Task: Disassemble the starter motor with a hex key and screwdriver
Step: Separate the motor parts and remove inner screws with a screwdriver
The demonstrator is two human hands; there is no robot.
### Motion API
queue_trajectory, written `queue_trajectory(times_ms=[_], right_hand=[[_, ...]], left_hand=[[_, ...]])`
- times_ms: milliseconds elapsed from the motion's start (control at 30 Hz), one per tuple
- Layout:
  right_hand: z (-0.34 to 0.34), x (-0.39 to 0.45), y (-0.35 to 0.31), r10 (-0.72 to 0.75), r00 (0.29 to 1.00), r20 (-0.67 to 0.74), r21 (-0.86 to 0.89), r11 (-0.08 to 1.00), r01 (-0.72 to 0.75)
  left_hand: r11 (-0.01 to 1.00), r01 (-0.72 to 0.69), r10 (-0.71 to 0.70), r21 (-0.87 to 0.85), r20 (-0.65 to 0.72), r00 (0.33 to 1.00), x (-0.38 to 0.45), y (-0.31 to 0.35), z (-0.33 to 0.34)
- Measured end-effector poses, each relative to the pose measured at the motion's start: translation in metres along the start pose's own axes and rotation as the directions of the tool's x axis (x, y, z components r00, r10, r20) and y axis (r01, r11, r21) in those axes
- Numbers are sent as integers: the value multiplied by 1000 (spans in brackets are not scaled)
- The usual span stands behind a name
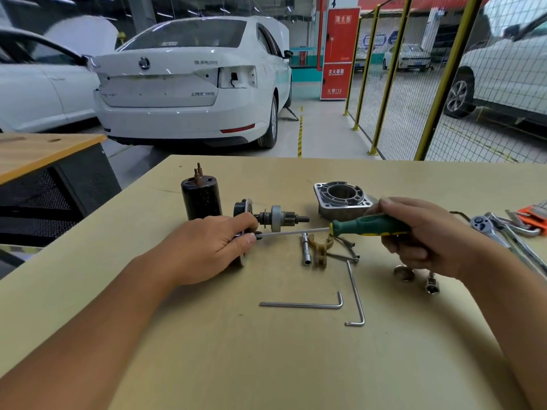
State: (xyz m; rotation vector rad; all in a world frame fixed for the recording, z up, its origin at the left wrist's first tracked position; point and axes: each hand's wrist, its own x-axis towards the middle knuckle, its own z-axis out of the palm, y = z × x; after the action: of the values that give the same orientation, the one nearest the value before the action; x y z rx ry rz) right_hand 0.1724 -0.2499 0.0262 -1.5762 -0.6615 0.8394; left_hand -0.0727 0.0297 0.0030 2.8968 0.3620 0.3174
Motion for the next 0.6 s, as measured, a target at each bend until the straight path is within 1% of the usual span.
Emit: queue_trajectory(times_ms=[67,133,200,267,300,333,367,433,500,533,600], right_hand=[[-3,1,0,-71,996,48,117,991,65],[-5,2,2,-92,992,83,202,977,73],[0,3,4,-68,994,87,156,986,53],[4,4,5,5,1000,17,67,998,-7],[5,4,5,38,999,-28,47,998,-37],[4,5,5,46,998,-38,48,998,-44],[2,5,5,33,999,-16,62,998,-32],[0,4,5,-56,997,46,133,990,49],[-1,4,5,-142,989,49,196,972,130],[-1,3,5,-150,987,49,218,966,136],[2,2,2,-115,992,59,223,970,99]], left_hand=[[1000,3,-3,0,-6,1000,0,0,1],[1000,2,-2,-2,-10,1000,1,-1,2],[1000,-3,3,-16,-20,1000,1,-1,3],[999,-13,12,-40,-31,999,1,-1,2],[998,-16,14,-53,-35,999,1,-2,2],[998,-17,14,-63,-37,999,1,-2,3],[998,-19,16,-68,-40,999,1,-2,3],[997,-23,19,-68,-51,999,1,-2,3],[997,-31,27,-76,-63,998,1,-1,2],[996,-33,28,-82,-64,998,1,0,2],[995,-33,26,-94,-80,996,0,-1,4]])
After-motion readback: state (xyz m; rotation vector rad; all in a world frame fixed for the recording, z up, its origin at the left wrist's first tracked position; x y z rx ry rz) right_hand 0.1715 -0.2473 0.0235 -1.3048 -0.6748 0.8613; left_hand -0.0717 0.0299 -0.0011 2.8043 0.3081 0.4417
